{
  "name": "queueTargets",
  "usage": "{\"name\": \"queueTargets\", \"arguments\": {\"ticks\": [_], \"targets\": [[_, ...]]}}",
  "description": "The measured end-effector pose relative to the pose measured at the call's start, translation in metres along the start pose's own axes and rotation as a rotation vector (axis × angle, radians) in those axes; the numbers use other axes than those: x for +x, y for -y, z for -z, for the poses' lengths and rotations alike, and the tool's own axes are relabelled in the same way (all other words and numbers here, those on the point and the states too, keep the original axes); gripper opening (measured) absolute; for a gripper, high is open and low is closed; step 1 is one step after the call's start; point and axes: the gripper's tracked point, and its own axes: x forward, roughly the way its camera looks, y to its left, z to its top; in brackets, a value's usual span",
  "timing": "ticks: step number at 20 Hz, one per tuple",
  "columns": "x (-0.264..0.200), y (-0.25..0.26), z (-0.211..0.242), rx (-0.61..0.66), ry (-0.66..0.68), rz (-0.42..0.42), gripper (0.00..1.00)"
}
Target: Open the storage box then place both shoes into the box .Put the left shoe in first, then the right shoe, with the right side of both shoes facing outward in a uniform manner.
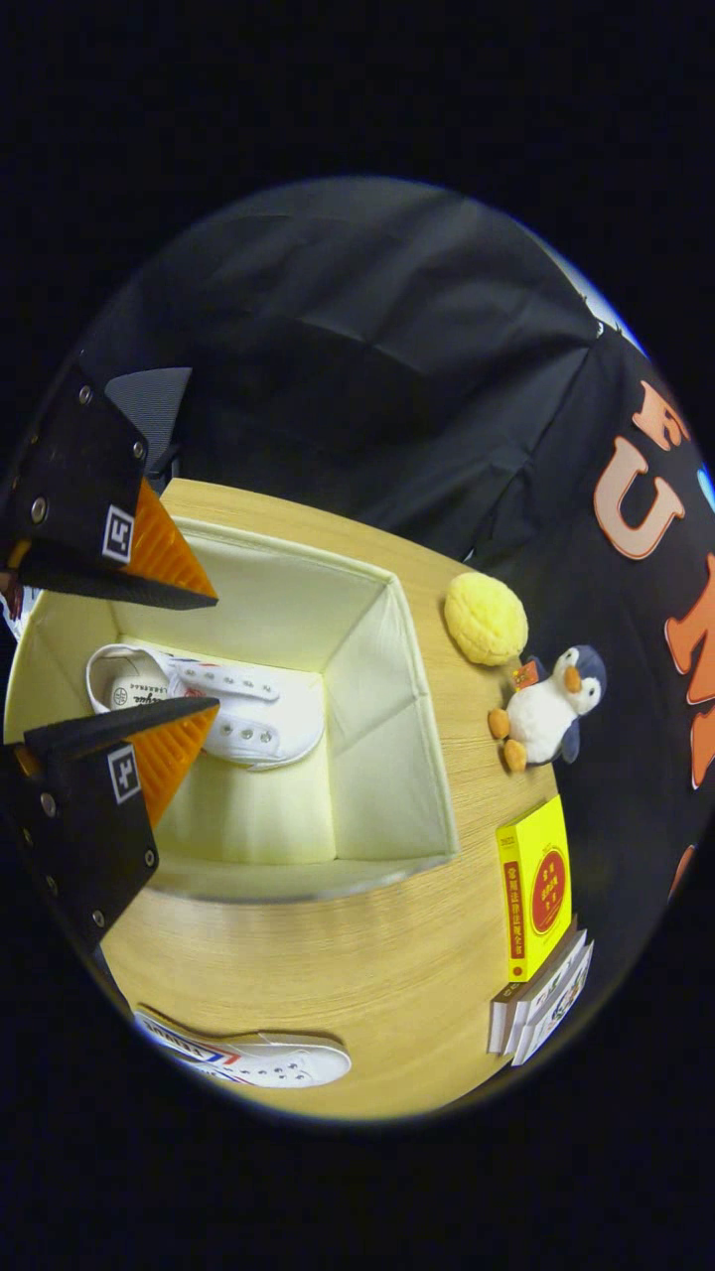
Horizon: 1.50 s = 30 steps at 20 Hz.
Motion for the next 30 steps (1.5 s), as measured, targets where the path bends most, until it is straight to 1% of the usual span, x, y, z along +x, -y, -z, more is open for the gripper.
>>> {"name": "queueTargets", "arguments": {"ticks": [1, 2, 3, 4, 5, 7, 9, 12, 14, 16, 17, 20, 23, 27, 30], "targets": [[-0.016, 0.004, -0.005, -0.03, 0.024, -0.007, 0.61], [-0.031, 0.01, -0.011, -0.056, 0.055, -0.008, 0.65], [-0.045, 0.016, -0.015, -0.08, 0.084, -0.005, 0.73], [-0.058, 0.025, -0.019, -0.095, 0.11, 0.002, 0.77], [-0.07, 0.034, -0.021, -0.108, 0.132, 0.01, 0.83], [-0.094, 0.058, -0.028, -0.119, 0.181, 0.041, 0.89], [-0.113, 0.087, -0.031, -0.125, 0.221, 0.093, 0.92], [-0.126, 0.148, -0.022, -0.105, 0.225, 0.204, 0.92], [-0.129, 0.194, -0.008, -0.082, 0.2, 0.288, 0.93], [-0.13, 0.243, 0.017, -0.066, 0.139, 0.39, 0.93], [-0.129, 0.262, 0.031, -0.063, 0.102, 0.424, 0.93], [-0.126, 0.301, 0.06, -0.076, 0.035, 0.489, 0.9], [-0.125, 0.33, 0.081, -0.076, -0.015, 0.538, 0.87], [-0.125, 0.338, 0.083, -0.007, -0.009, 0.489, 0.85], [-0.126, 0.34, 0.083, -0.001, -0.014, 0.453, 0.85]]}}
